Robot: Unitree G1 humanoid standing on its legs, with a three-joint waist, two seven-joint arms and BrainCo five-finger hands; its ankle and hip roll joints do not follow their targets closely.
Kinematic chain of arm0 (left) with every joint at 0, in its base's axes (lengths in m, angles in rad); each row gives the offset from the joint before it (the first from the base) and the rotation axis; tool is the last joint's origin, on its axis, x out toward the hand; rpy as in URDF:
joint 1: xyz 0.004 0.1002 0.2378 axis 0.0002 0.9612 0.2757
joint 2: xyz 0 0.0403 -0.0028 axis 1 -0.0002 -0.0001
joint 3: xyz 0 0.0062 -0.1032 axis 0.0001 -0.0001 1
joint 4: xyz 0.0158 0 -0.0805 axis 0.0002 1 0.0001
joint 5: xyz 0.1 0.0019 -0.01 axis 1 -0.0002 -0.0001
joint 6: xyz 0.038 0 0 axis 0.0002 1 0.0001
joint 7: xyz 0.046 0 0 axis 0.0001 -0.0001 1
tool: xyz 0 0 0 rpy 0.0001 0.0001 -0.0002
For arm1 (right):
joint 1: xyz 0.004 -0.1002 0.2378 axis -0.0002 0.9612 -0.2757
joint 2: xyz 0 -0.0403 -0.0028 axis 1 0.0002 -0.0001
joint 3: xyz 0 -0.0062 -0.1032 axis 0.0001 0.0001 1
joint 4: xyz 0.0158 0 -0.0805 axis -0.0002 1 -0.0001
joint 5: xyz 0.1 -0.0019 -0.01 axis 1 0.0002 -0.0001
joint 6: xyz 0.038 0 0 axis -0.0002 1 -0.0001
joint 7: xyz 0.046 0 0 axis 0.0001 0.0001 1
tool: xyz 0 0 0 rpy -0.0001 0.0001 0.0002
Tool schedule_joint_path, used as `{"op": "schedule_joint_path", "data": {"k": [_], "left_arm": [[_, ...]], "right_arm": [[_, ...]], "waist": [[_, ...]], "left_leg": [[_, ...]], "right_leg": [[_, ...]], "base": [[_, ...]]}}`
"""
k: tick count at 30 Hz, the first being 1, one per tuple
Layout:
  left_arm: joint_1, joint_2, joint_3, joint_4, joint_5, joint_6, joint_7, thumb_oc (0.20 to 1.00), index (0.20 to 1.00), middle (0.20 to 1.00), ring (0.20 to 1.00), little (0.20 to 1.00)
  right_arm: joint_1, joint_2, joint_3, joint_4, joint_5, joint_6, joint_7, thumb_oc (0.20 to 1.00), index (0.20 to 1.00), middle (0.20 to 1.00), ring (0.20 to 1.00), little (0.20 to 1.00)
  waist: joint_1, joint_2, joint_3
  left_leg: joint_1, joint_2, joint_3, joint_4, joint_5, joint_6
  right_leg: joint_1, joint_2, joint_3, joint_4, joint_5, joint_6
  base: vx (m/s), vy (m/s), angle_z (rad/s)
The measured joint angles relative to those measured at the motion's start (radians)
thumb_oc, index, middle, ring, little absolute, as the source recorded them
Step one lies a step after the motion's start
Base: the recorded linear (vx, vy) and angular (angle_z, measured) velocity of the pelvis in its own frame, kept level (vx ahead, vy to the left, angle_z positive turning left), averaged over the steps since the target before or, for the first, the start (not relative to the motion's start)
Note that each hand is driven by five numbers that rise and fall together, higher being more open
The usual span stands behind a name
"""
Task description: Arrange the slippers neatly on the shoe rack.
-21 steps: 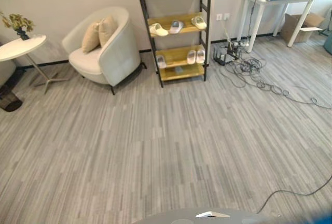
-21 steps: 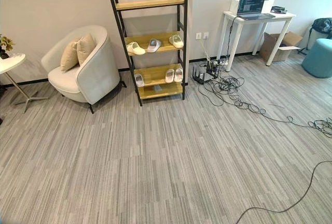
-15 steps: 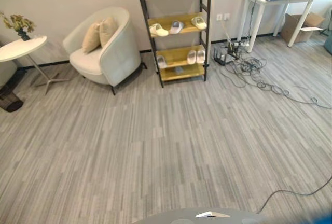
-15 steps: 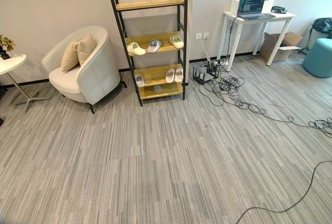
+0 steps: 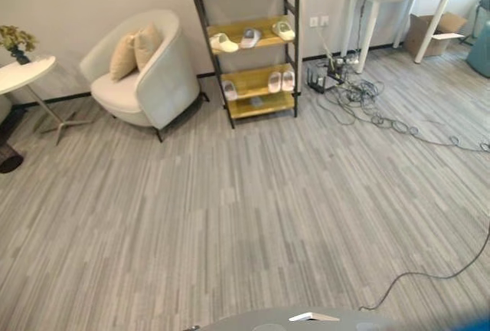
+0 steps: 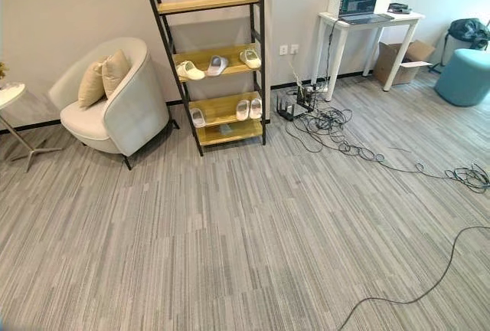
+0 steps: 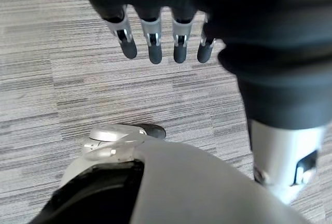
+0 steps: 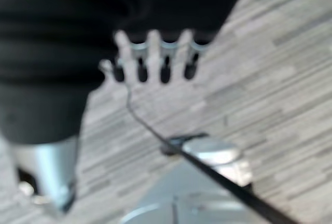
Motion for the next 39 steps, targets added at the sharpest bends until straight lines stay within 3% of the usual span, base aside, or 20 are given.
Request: {"op": "schedule_joint_path", "data": {"k": [4, 7, 10, 14, 18, 20, 22, 24, 25, 27, 28, 29, 30, 32, 33, 34, 36, 37, 38, 39], "left_arm": [[-0.031, 0.010, 0.039, 0.046, 0.002, 0.010, 0.006, 1.000, 1.000, 1.000, 1.000, 1.000], [-0.099, 0.036, 0.039, 0.052, 0.031, 0.026, 0.022, 1.000, 1.000, 1.000, 1.000, 1.000], [-0.106, 0.033, 0.040, 0.035, 0.046, 0.024, 0.021, 1.000, 1.000, 1.000, 1.000, 1.000], [-0.099, 0.027, 0.042, 0.033, 0.046, 0.016, 0.021, 1.000, 1.000, 1.000, 1.000, 1.000], [-0.078, 0.015, 0.070, 0.054, 0.046, 0.026, 0.022, 1.000, 1.000, 1.000, 1.000, 1.000], [-0.035, 0.024, 0.107, 0.046, 0.046, 0.024, 0.025, 1.000, 1.000, 1.000, 1.000, 1.000], [0.018, 0.024, 0.152, 0.073, 0.045, 0.023, 0.032, 1.000, 1.000, 1.000, 1.000, 1.000], [0.051, 0.043, 0.168, 0.054, 0.044, 0.022, 0.049, 1.000, 1.000, 1.000, 1.000, 1.000], [0.052, 0.051, 0.164, 0.055, 0.044, 0.023, 0.053, 1.000, 1.000, 1.000, 1.000, 1.000], [0.051, 0.061, 0.156, 0.055, 0.045, 0.024, 0.058, 1.000, 1.000, 1.000, 1.000, 1.000], [0.023, 0.068, 0.145, 0.046, 0.045, 0.029, 0.063, 1.000, 1.000, 1.000, 1.000, 1.000], [-0.001, 0.058, 0.150, 0.023, 0.044, 0.025, 0.064, 1.000, 1.000, 1.000, 1.000, 1.000], [-0.039, 0.055, 0.130, 0.024, 0.035, 0.025, 0.065, 1.000, 1.000, 1.000, 1.000, 1.000], [-0.100, 0.040, 0.122, 0.012, 0.019, 0.014, 0.080, 1.000, 1.000, 1.000, 1.000, 1.000], [-0.106, 0.018, 0.122, 0.017, 0.017, 0.014, 0.103, 1.000, 1.000, 1.000, 1.000, 1.000], [-0.108, 0.022, 0.126, 0.030, 0.016, 0.015, 0.116, 1.000, 1.000, 1.000, 1.000, 1.000], [-0.117, 0.011, 0.099, 0.037, 0.017, 0.016, 0.132, 1.000, 1.000, 1.000, 1.000, 1.000], [-0.104, 0.014, 0.093, 0.034, 0.018, 0.014, 0.134, 1.000, 1.000, 1.000, 1.000, 1.000], [-0.128, 0.013, 0.078, 0.049, 0.021, 0.014, 0.140, 1.000, 1.000, 1.000, 1.000, 1.000], [-0.137, 0.009, 0.079, 0.057, 0.021, 0.014, 0.144, 1.000, 1.000, 1.000, 1.000, 1.000]], "right_arm": [[-0.012, 0.008, -0.003, 0.030, 0.008, 0.000, 0.000, 1.000, 1.000, 1.000, 1.000, 1.000], [-0.028, 0.011, -0.006, 0.019, 0.038, 0.008, 0.000, 1.000, 1.000, 1.000, 1.000, 1.000], [-0.035, 0.008, 0.001, 0.026, 0.041, 0.018, -0.001, 1.000, 1.000, 1.000, 1.000, 1.000], [-0.115, 0.004, 0.067, 0.030, 0.036, 0.025, -0.002, 1.000, 1.000, 1.000, 1.000, 1.000], [-0.208, 0.015, 0.094, 0.038, 0.035, 0.025, -0.003, 1.000, 1.000, 1.000, 1.000, 1.000], [-0.201, 0.043, 0.094, 0.023, 0.025, 0.017, -0.004, 1.000, 1.000, 1.000, 1.000, 1.000], [-0.182, 0.066, 0.117, 0.022, 0.017, 0.010, -0.006, 1.000, 1.000, 1.000, 1.000, 1.000], [-0.145, 0.096, 0.115, 0.020, 0.016, 0.007, -0.008, 1.000, 1.000, 1.000, 1.000, 1.000], [-0.115, 0.101, 0.115, 0.017, 0.016, 0.007, -0.008, 1.000, 1.000, 1.000, 1.000, 1.000], [-0.066, 0.104, 0.114, 0.016, 0.016, 0.009, -0.008, 1.000, 1.000, 1.000, 1.000, 1.000], [-0.047, 0.114, 0.119, 0.009, 0.014, 0.006, -0.015, 1.000, 1.000, 1.000, 1.000, 1.000], [-0.042, 0.118, 0.116, 0.002, 0.015, 0.005, -0.016, 1.000, 1.000, 1.000, 1.000, 1.000], [-0.034, 0.103, 0.085, -0.001, 0.008, -0.003, -0.016, 1.000, 1.000, 1.000, 1.000, 1.000], [-0.026, 0.068, 0.095, -0.042, 0.006, -0.002, -0.025, 1.000, 1.000, 1.000, 1.000, 1.000], [-0.023, 0.052, 0.105, -0.064, 0.006, -0.006, -0.033, 1.000, 1.000, 1.000, 1.000, 1.000], [-0.018, 0.052, 0.126, -0.083, 0.005, -0.017, -0.035, 1.000, 1.000, 1.000, 1.000, 1.000], [0.010, 0.044, 0.115, -0.068, 0.003, -0.019, -0.035, 1.000, 1.000, 1.000, 1.000, 1.000], [0.012, 0.052, 0.116, -0.048, 0.000, -0.012, -0.033, 1.000, 1.000, 1.000, 1.000, 1.000], [0.033, 0.070, 0.115, -0.008, -0.004, 0.007, -0.024, 1.000, 1.000, 1.000, 1.000, 1.000], [0.032, 0.075, 0.115, 0.014, -0.005, 0.013, -0.022, 1.000, 1.000, 1.000, 1.000, 1.000]], "waist": [[0.014, -0.050, 0.026], [0.006, -0.091, 0.043], [0.011, -0.093, 0.059], [0.067, -0.061, 0.085], [0.149, -0.019, 0.113], [0.181, -0.050, 0.097], [0.180, -0.098, 0.063], [0.190, -0.134, 0.058], [0.189, -0.138, 0.052], [0.194, -0.159, 0.021], [0.170, -0.156, 0.013], [0.171, -0.139, 0.008], [0.164, -0.103, 0.015], [0.131, -0.054, 0.019], [0.102, -0.021, 0.029], [0.078, -0.046, 0.032], [0.039, -0.033, 0.026], [0.039, -0.049, 0.017], [0.018, -0.067, 0.010], [0.018, -0.072, 0.015]], "left_leg": [[-0.059, -0.005, -0.004, 0.173, -0.035, -0.094], [-0.228, -0.012, 0.036, 0.402, -0.017, -0.132], [-0.288, -0.032, -0.013, 0.463, -0.048, -0.143], [-0.337, -0.123, -0.001, 0.190, -0.019, -0.114], [-0.363, -0.074, 0.064, 0.080, 0.058, -0.130], [-0.372, -0.041, 0.147, 0.157, 0.072, -0.094], [-0.382, -0.058, 0.168, 0.220, 0.045, -0.048], [-0.312, -0.072, 0.189, 0.191, 0.014, 0.008], [-0.279, -0.078, 0.186, 0.178, 0.005, 0.017], [-0.230, -0.104, 0.171, 0.178, -0.018, 0.033], [-0.208, -0.121, 0.128, 0.176, -0.015, 0.062], [-0.192, -0.125, 0.070, 0.171, -0.030, 0.077], [-0.201, -0.110, 0.027, 0.176, -0.006, 0.161], [-0.179, -0.098, -0.050, 0.126, -0.024, 0.065], [-0.151, -0.084, -0.058, 0.116, -0.062, 0.020], [-0.158, -0.075, 0.013, 0.186, -0.148, -0.040], [-0.172, -0.094, -0.027, 0.260, -0.161, 0.092], [-0.149, -0.103, -0.037, 0.237, -0.161, 0.090], [-0.097, -0.117, -0.103, 0.195, -0.181, 0.050], [-0.089, -0.117, -0.112, 0.190, -0.197, 0.037]], "right_leg": [[-0.002, 0.000, 0.055, 0.027, -0.020, -0.035], [-0.062, -0.006, 0.047, 0.086, -0.024, -0.074], [-0.063, 0.012, 0.044, 0.076, -0.016, -0.094], [-0.059, 0.037, 0.071, 0.019, -0.002, -0.083], [0.011, 0.112, 0.134, 0.002, -0.032, -0.113], [0.041, 0.112, 0.170, 0.011, -0.072, -0.139], [0.063, 0.087, 0.188, 0.030, -0.132, -0.128], [0.013, 0.085, 0.157, 0.363, -0.245, 0.056], [-0.005, 0.084, 0.155, 0.499, -0.258, 0.098], [-0.033, 0.081, 0.160, 0.761, -0.217, 0.218], [-0.104, 0.077, 0.101, 1.031, -0.077, 0.294], [-0.140, 0.096, 0.072, 1.094, -0.045, 0.295], [-0.230, 0.101, 0.004, 1.222, -0.022, 0.203], [-0.390, 0.085, -0.063, 1.184, -0.080, 0.069], [-0.416, 0.067, -0.101, 1.028, -0.117, 0.013], [-0.435, 0.014, -0.089, 0.857, -0.131, -0.005], [-0.475, -0.037, -0.038, 0.693, -0.137, 0.062], [-0.473, -0.039, 0.006, 0.600, -0.132, 0.078], [-0.475, -0.043, 0.100, 0.335, -0.065, 0.093], [-0.478, -0.040, 0.136, 0.260, -0.037, 0.105]], "base": [[0.05, -0.228, -0.36], [0.11, -0.135, -0.05], [0.28, -0.042, 0.07], [0.49, -0.054, -0.17], [0.48, 0.087, -0.54], [0.62, 0.145, -0.60], [0.63, 0.148, -0.40], [0.33, 0.117, -0.20], [0.36, 0.135, 0.00], [0.55, 0.202, 0.34], [0.55, 0.206, 0.72], [0.71, 0.266, 0.95], [0.56, 0.154, 1.05], [0.81, 0.142, 1.01], [0.70, -0.015, 0.70], [0.49, -0.028, 0.85], [0.50, -0.073, 0.91], [0.90, -0.224, 1.32], [0.64, -0.193, 1.07], [0.66, -0.260, 1.36]]}}
